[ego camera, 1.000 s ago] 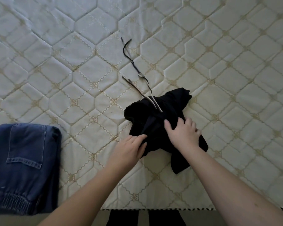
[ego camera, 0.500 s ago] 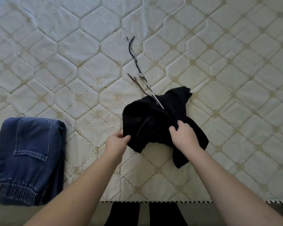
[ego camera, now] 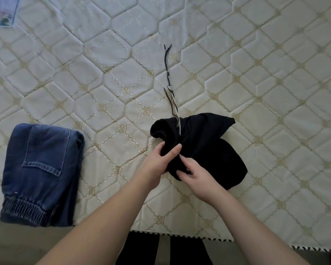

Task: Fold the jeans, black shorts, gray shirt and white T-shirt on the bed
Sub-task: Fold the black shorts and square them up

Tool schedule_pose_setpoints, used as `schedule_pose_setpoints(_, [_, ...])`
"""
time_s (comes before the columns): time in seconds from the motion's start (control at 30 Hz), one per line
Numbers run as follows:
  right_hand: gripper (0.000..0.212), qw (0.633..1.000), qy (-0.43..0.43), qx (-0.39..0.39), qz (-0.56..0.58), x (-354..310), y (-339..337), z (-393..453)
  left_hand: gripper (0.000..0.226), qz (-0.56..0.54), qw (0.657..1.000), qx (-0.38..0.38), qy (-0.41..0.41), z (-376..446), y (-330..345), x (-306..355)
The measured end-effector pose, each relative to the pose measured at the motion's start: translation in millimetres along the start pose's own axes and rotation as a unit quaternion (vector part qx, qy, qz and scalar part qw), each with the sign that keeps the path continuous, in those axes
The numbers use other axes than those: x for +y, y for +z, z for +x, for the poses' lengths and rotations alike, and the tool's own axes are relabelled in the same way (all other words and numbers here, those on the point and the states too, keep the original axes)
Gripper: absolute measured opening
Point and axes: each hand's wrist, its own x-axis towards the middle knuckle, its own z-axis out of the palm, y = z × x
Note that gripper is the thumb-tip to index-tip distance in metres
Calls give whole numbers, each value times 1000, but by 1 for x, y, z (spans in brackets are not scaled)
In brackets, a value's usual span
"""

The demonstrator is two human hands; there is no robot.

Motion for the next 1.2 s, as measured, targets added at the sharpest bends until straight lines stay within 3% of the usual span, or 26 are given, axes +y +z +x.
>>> schedule_pose_setpoints(0.1, [58,998,8,-67,21,3,2,-12,48,51,999,0,-11,3,-5,-1])
schedule_pose_setpoints(0.17, [59,996,26,-54,60,5,7,-22,32,85,996,30,-7,5,-5,-2])
schedule_pose_setpoints(0.33, [37,974,36,171,144,1,4,-24,49,204,974,63,74,-9,-15,8])
schedule_pose_setpoints(0.47, [32,963,2,222,150,-31,-14,-22,62,429,887,21,170,-38,-25,37])
schedule_pose_setpoints(0.63, [15,962,-91,239,98,-105,-31,-28,71,531,802,-48,270,-99,-28,89])
schedule_pose_setpoints(0.7, [19,969,-102,223,17,-132,-39,-33,75,553,774,-79,298,-124,-25,111])
schedule_pose_setpoints(0.77, [36,984,-69,161,-14,-153,-48,-39,74,565,754,-94,322,-146,-22,130])
schedule_pose_setpoints(0.83, [53,994,-4,109,-3,-166,-56,-49,68,547,759,-99,340,-166,-18,146])
schedule_pose_setpoints(0.93, [62,996,45,71,25,-175,-64,-65,62,529,761,-101,362,-191,-16,165])
schedule_pose_setpoints(1.03, [61,996,73,30,46,-185,-68,-80,57,536,752,-113,368,-214,-11,182])
schedule_pose_setpoints(1.1, [57,997,52,42,25,-194,-67,-88,54,537,750,-121,366,-229,-8,192])
schedule_pose_setpoints(1.2, [29,996,6,86,17,-216,-66,-105,50,544,747,-108,368,-251,-5,210])
